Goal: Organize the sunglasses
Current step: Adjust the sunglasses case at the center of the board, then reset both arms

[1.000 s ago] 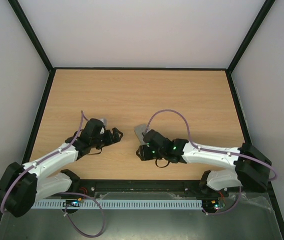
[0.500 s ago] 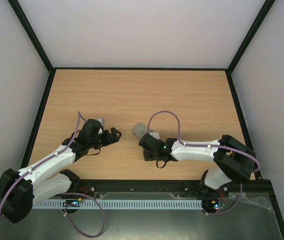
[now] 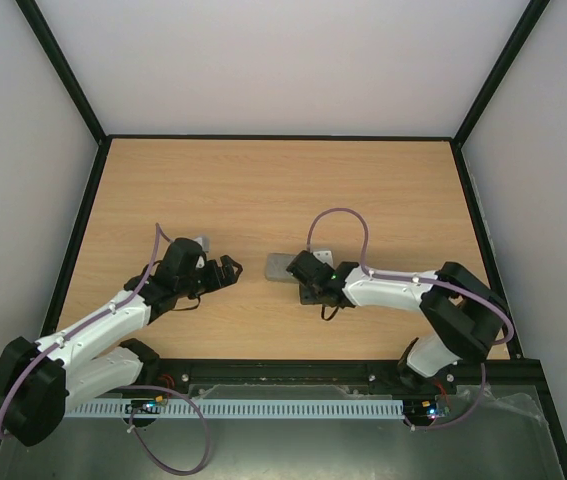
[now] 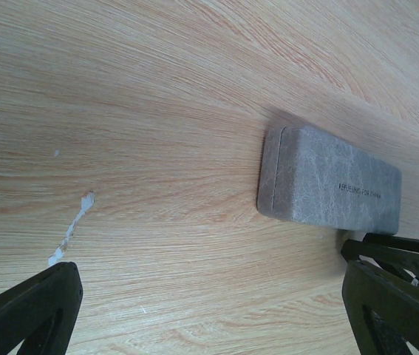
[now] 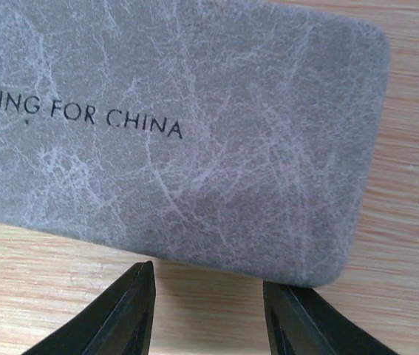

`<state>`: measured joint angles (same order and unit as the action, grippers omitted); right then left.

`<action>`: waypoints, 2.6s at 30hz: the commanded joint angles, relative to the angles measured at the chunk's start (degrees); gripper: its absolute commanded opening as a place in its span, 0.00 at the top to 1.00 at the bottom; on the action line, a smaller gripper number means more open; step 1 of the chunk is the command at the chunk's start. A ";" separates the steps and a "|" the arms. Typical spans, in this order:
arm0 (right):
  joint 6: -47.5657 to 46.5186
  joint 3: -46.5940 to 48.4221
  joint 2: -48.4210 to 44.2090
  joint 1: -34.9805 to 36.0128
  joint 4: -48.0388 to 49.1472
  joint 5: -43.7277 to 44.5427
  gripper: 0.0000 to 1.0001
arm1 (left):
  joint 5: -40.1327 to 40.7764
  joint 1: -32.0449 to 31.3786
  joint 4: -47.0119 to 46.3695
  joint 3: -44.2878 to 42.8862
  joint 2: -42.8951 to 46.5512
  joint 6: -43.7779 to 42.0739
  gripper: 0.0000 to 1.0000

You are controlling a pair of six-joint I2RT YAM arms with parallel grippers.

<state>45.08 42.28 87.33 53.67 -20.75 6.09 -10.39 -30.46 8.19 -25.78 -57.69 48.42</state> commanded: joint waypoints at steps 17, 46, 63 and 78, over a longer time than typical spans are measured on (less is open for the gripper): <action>-0.95 -0.38 -9.89 -1.28 -4.58 1.82 0.50 | 7.81 0.48 7.10 -3.09 5.46 -2.75 0.01; -21.94 -15.38 -29.09 -44.30 33.46 22.20 0.01 | 28.02 21.55 -20.30 -1.89 2.30 -32.82 0.01; -25.01 -28.09 -8.95 -49.97 80.92 30.72 0.01 | 22.00 30.54 -38.43 6.86 -2.69 -37.32 0.01; -34.24 -30.05 -1.36 -48.97 92.14 15.80 0.02 | 18.24 33.22 -63.79 8.18 -21.51 -39.77 0.01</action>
<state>13.58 16.95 86.02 4.51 61.08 25.98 8.34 2.55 -47.18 -15.40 -73.95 9.39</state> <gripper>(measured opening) 0.986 0.993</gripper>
